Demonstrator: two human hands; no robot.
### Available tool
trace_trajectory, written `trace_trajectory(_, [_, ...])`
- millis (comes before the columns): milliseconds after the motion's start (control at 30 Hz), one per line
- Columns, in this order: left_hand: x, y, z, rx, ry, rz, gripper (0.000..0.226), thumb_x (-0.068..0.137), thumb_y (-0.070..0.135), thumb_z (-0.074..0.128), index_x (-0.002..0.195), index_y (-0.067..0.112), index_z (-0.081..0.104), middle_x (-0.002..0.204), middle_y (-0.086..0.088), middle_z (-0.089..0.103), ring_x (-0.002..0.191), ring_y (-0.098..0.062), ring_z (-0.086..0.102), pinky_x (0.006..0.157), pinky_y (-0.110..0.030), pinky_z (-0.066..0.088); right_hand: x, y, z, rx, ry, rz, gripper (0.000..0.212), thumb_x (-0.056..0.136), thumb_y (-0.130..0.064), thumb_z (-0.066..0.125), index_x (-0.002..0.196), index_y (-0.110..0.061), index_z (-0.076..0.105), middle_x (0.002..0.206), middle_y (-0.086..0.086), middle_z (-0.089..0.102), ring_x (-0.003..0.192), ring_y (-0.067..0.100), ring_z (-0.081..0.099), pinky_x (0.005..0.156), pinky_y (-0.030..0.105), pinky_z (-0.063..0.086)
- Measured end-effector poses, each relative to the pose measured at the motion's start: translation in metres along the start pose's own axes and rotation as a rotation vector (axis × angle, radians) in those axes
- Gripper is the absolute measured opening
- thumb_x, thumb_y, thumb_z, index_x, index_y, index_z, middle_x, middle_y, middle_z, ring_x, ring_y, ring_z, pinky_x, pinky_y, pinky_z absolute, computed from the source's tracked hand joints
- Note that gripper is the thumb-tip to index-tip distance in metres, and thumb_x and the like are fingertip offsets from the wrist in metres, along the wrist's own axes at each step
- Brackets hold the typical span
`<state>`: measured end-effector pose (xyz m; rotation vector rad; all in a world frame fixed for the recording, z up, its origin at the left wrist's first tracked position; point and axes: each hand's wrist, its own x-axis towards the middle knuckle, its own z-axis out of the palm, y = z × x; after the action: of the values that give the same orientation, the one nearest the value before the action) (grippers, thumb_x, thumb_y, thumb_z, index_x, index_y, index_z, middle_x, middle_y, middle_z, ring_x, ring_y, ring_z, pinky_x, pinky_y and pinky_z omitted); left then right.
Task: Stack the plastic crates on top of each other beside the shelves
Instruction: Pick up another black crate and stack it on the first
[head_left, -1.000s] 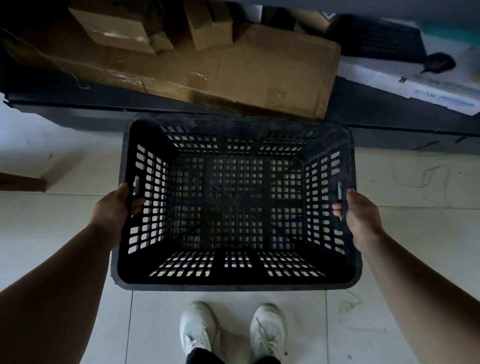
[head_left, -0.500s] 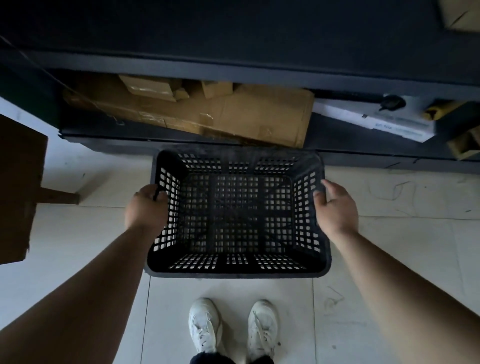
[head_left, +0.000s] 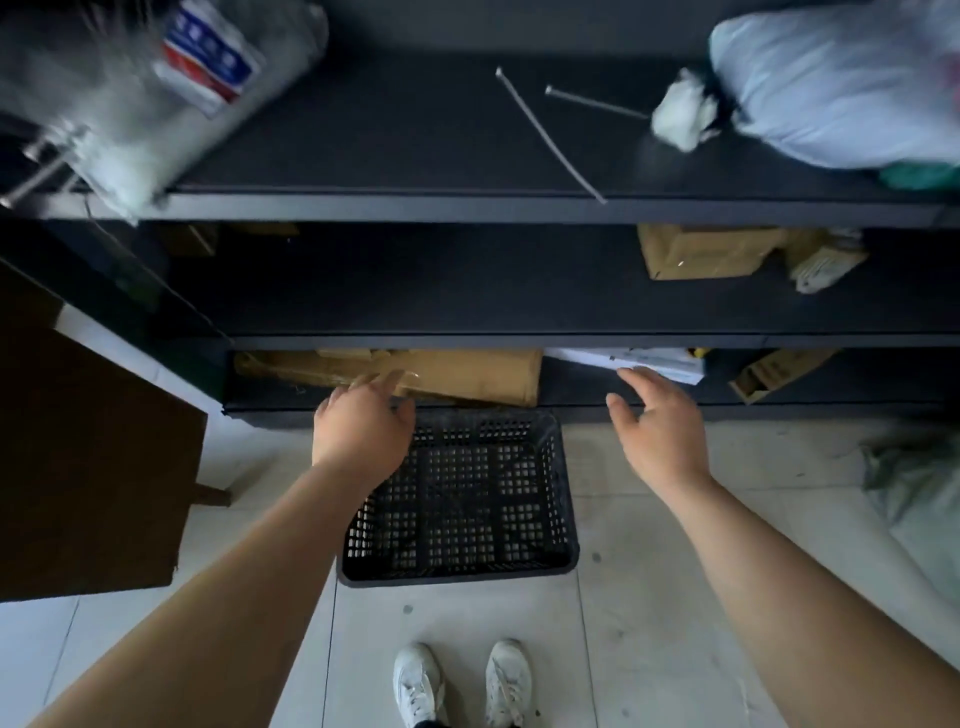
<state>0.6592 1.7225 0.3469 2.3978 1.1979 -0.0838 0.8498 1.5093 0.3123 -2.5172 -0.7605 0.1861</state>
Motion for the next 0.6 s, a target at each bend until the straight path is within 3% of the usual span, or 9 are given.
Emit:
trace_trajectory(300, [-0.06, 0.096, -0.103, 0.132, 0.036, 0.322, 0.051, 0.094, 0.038, 0.04, 0.144, 0.027, 0.037, 0.145, 0.003, 0.046, 0.131, -0.026, 0.042, 0.11, -0.041, 0.03, -0.065, -0.02, -0.145, -0.111, 0.197, 0.026, 0.037, 0.087, -0.021, 0.062, 0.122, -0.006, 0.061, 0.125, 0.014, 0.063, 0.114, 0.034, 0.058, 0.1, 0.049, 0.042])
trace_trajectory(600, [-0.117, 0.161, -0.138, 0.145, 0.025, 0.732, 0.046, 0.096, 0.036, 0.04, 0.141, 0.026, 0.042, 0.14, 0.003, 0.051, 0.127, -0.024, 0.045, 0.108, -0.037, 0.031, -0.169, -0.023, -0.235, -0.142, 0.464, 0.325, 0.044, 0.088, -0.033, 0.05, 0.123, -0.01, 0.06, 0.123, 0.013, 0.064, 0.113, 0.033, 0.058, 0.101, 0.047, 0.038])
